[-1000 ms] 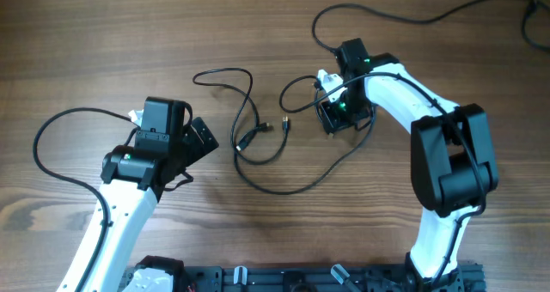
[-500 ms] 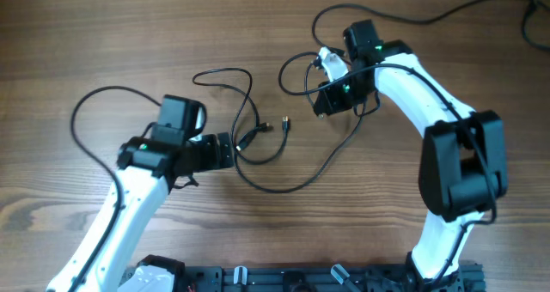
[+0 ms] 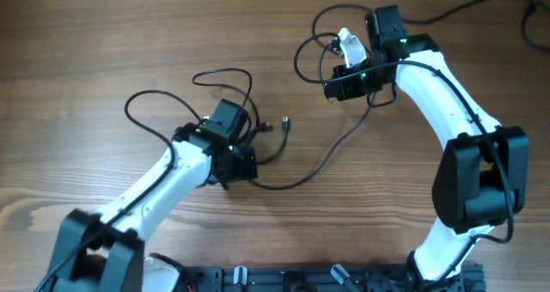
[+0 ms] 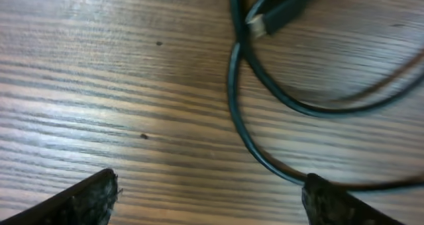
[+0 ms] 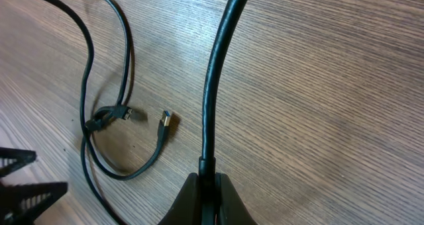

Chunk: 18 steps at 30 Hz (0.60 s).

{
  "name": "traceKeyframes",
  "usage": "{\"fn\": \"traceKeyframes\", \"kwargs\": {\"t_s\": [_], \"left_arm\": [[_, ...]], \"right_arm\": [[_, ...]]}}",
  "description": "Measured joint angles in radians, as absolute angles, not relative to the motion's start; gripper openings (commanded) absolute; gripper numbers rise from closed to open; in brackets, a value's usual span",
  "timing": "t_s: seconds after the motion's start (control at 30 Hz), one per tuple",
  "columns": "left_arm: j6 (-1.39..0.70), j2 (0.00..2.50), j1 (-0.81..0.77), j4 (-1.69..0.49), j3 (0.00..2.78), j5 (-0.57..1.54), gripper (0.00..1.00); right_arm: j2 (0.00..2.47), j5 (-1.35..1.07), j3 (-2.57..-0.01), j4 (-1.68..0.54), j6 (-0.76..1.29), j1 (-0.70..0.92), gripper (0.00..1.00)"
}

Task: Untangle cables
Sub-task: 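Lower the left gripper and grasp a black cable at center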

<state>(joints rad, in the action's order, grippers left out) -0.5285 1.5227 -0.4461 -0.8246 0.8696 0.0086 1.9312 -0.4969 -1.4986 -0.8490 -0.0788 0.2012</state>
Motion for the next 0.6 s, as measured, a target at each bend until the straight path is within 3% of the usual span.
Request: {"fn": "traceKeyframes", "kwargs": {"t_s": [0.23,0.43,0.53,0.57,0.6], "left_arm": [[-0.586,1.619,-0.446,-0.762,0.868,-0.002,0.92],[-0.594,1.674,-0.451,-0.743,0.868,-0.006,0.86],[-0.599,1.682,-0.464,-0.739,0.871,-0.015,0.72],[-0.601,1.686,-0.468,-0.740,0.875,-0.017,0.61],[-0.606,1.691,-0.472,-0.740,0.879,-0.017,0.40]], "right_arm": [[1.931,-0.497,-1.499,-0.825,-0.078,0.201,0.04],[1.931,-0.497,-1.499,-0.815,-0.079,0.201,0.04],[1.931,-0.497,-1.499,-0.813,-0.078,0.201,0.04],[1.931,-0.497,-1.499,-0.812,-0.079,0.201,0.04],[1.931,-0.497,-1.499,-0.812,-0.078,0.201,0.04]]}}
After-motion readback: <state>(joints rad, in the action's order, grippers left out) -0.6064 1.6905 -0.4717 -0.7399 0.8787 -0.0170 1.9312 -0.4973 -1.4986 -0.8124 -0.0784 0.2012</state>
